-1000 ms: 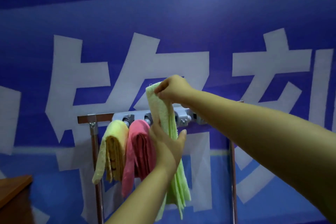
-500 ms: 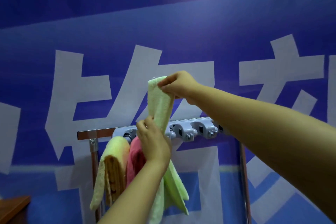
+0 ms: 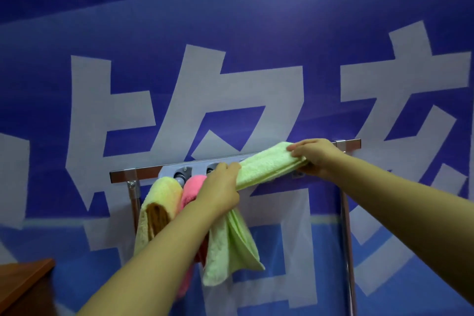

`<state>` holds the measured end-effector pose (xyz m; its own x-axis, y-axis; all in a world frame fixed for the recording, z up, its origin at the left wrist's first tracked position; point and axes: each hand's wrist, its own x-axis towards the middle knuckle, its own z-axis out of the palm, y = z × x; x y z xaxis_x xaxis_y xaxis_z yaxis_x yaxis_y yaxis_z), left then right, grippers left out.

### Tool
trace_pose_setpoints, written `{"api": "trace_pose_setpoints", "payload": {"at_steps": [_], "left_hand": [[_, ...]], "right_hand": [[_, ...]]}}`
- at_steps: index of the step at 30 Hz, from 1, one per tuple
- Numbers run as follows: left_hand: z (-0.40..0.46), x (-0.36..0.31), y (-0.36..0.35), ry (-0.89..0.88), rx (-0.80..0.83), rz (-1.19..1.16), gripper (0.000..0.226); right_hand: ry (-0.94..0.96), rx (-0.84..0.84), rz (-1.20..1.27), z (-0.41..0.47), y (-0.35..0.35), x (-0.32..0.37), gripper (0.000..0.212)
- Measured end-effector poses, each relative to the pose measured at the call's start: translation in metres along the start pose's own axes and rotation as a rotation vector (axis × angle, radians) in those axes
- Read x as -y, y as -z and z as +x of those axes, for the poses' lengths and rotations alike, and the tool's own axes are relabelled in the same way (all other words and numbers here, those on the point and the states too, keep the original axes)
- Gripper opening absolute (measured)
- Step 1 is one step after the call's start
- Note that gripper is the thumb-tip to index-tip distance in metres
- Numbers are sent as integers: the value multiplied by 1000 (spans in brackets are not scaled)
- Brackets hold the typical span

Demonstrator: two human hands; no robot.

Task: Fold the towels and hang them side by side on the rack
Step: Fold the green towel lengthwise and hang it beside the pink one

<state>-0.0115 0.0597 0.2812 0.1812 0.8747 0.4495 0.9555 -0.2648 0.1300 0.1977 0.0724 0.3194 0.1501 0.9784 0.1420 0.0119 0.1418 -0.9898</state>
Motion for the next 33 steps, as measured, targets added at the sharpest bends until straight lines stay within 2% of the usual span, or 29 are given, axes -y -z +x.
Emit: {"api": "trace_pose_setpoints", "payload": {"at_steps": [3,10,16,19,21,23,26,28,30,33], "left_hand": [[-4,1,6,-38,51,-8,61],[3,5,27,-139,166,60,54],[8,-6,19,-273,80,338,39],[10,-8,11,-275,80,365,34],[8,-5,8,-243,94,248,44],[0,-2,4,-143,83,-5,63],[-24,4,-21,92,-60,-331,83],[-41,8,-50,159,-148,-468,85],[-61,12,-79,184,-198,-574,78],[-98,15,-121,304,-180,-629,70]], "right_hand": [[-78,18,82,-11,5,-22,10],[-179,45,358,-38,7,-72,20],[-358,-22,564,-45,-20,-136,15],[-441,-5,634,-48,-45,-161,12],[-445,48,582,-50,-57,-168,14],[-422,129,429,-52,-64,-170,15],[-348,210,146,-56,-69,-172,16],[-255,224,37,-59,-71,-170,16],[-157,229,-44,-63,-72,-168,13],[-57,262,-142,-69,-71,-175,23]]}}
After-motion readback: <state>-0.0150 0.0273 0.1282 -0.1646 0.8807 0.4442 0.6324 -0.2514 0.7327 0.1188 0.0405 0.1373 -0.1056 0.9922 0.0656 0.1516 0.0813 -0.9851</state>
